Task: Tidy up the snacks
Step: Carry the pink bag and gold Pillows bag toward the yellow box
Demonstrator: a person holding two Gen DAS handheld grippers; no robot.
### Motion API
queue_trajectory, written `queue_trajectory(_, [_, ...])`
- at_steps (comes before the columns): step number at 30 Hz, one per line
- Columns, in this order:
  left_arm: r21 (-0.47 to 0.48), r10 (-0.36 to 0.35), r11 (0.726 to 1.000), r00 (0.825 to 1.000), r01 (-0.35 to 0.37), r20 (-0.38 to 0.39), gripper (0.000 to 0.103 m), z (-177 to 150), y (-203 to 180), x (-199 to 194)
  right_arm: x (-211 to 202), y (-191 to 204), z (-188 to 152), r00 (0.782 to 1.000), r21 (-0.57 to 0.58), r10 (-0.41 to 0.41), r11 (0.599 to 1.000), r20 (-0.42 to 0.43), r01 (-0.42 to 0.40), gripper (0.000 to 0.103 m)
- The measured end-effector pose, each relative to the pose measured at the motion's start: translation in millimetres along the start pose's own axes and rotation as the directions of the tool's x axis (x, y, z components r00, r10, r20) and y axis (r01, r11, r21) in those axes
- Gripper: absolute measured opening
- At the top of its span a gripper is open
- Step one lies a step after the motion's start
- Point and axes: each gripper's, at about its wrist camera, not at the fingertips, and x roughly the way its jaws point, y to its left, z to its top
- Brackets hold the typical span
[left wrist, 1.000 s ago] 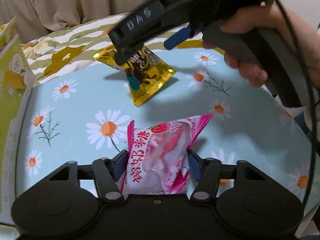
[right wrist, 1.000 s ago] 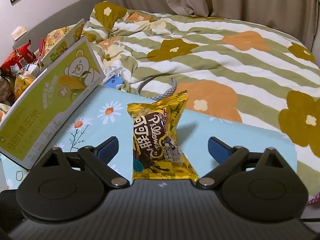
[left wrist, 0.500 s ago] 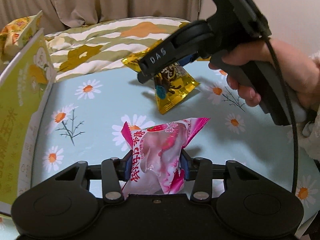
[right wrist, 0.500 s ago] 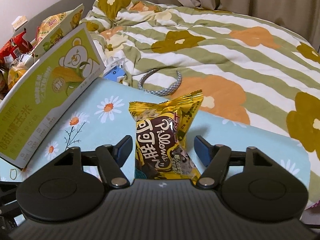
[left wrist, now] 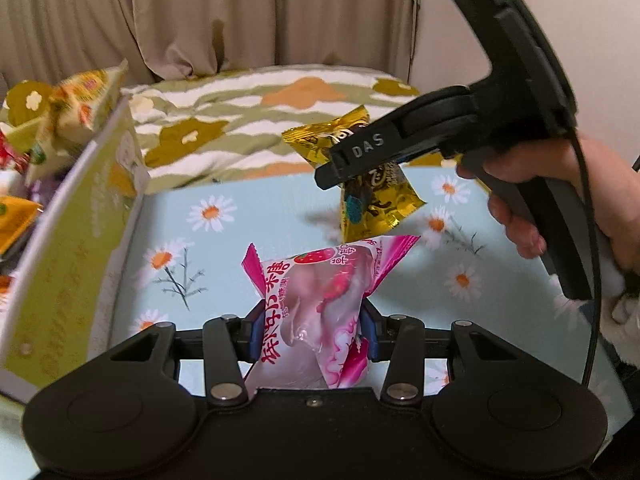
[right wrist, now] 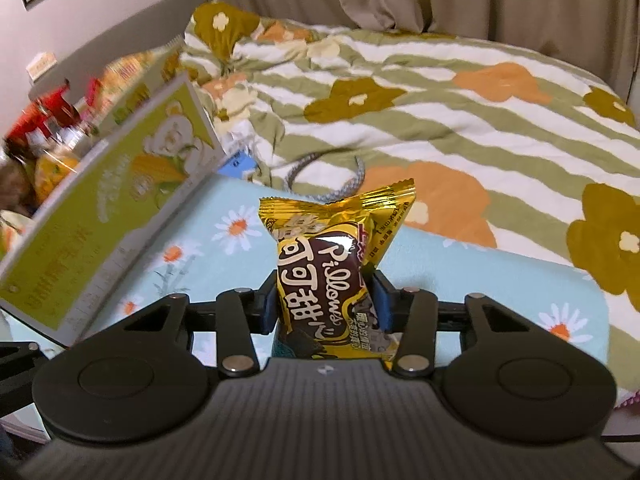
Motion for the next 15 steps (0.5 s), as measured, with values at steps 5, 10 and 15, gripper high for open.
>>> queue_trajectory(5, [0.003, 0.007, 1.000, 0.998, -0.007, 0.055, 0.049, 3.4, 2.0, -38.9, -41.4, 23.1, 5.4, 0.999, 0.013, -0.002, 1.000, 0.053, 0.002, 0.060])
queue_trajectory(10, [0.004, 0.008, 1.000, 0.995, -0.009, 0.103, 0.049, 2.9, 13.7, -81.2, -81.9, 57.2, 7.9, 0.995, 0.027, -0.006, 1.000, 0.104, 0.003, 0.060])
queue_trajectory(15, [0.009, 0.015, 1.000, 0.988, -0.017, 0.152, 0.049, 0.9, 33.7, -119.9, -113.3, 95.6, 9.1, 0.988, 0.026, -0.012, 1.000, 0.156, 0.008, 0.060])
